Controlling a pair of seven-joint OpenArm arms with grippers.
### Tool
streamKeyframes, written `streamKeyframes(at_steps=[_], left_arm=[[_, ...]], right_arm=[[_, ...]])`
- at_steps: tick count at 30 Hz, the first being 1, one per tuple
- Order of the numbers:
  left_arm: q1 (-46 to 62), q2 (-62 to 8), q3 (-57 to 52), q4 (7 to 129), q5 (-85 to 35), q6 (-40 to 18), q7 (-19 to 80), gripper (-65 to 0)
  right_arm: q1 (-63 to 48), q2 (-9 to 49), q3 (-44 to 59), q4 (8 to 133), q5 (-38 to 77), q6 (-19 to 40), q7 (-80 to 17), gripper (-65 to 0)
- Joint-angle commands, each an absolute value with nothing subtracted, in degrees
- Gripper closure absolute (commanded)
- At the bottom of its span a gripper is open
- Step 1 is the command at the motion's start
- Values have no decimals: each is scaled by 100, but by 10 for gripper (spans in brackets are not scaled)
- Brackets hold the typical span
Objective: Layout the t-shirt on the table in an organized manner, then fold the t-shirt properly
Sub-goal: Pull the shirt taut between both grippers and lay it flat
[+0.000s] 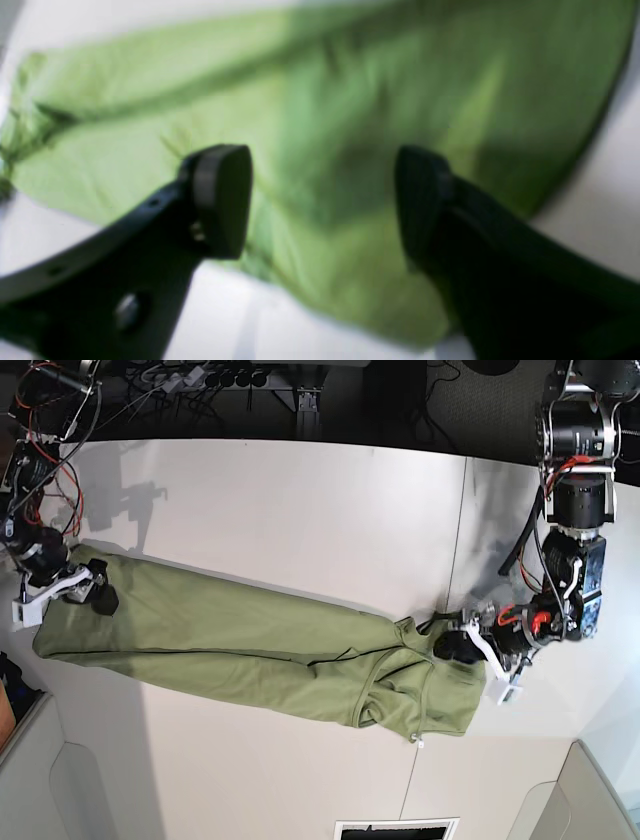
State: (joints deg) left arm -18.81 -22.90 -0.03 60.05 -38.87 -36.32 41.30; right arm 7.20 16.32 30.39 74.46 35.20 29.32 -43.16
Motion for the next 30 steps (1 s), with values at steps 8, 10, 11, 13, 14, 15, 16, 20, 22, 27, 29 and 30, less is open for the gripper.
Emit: streamKeyframes(at_steps=[8, 10, 11, 13, 14, 15, 16, 20, 22, 27, 29, 30], left_arm=[[-1728, -2351, -38, 6110, -3634, -3664, 3371, 0], [-1710, -2353, -38, 6112, -3538, -3667, 3487, 0], [-1708, -2353, -38, 6112, -3531, -3669, 3625, 0], [-1662, -2351, -38, 6112, -3575, -3671, 3795, 0], [-1614, -2351, -38, 6112, -3614, -3673, 3793, 0], [-1570, -2351, -38, 6112, -3645, -3699, 3791, 0], [-1520, -2351, -38, 6112, -3662, -3743, 3795, 0], [-1234, -2368, -38, 6163, -3717, -3846, 3942, 0], [-991, -2432, -38, 6320, -3865, -3868, 3957, 0], [-130, -2751, -38, 7417, -4112, -4000, 3972, 0], [314, -2936, -45, 7977, -4139, -4000, 3972, 0], [534, -3037, -49, 8241, -4139, -3975, 3972, 0]], right_arm=[[607, 1542, 3063, 7553, 3336, 2982, -3649, 0], [600, 1538, 3061, 7553, 3343, 2985, -3747, 0], [600, 1538, 3061, 7553, 3341, 2985, -3811, 0], [598, 1538, 3061, 7553, 3341, 2985, -3962, 0], [596, 1538, 3061, 7553, 3341, 2985, -4023, 0], [585, 1542, 3061, 7553, 3339, 2985, -4080, 0], [561, 1542, 3061, 7553, 3339, 2985, -4128, 0], [307, 1549, 3061, 7553, 3345, 2993, -4202, 0], [126, 1555, 3063, 7553, 3367, 3009, -4226, 0], [-423, 1553, 3063, 7660, 3997, 3164, -4254, 0], [-705, 1555, 3063, 7859, 4182, 3177, -4338, 0], [-860, 1555, 3063, 8007, 4235, 3175, -4379, 0]])
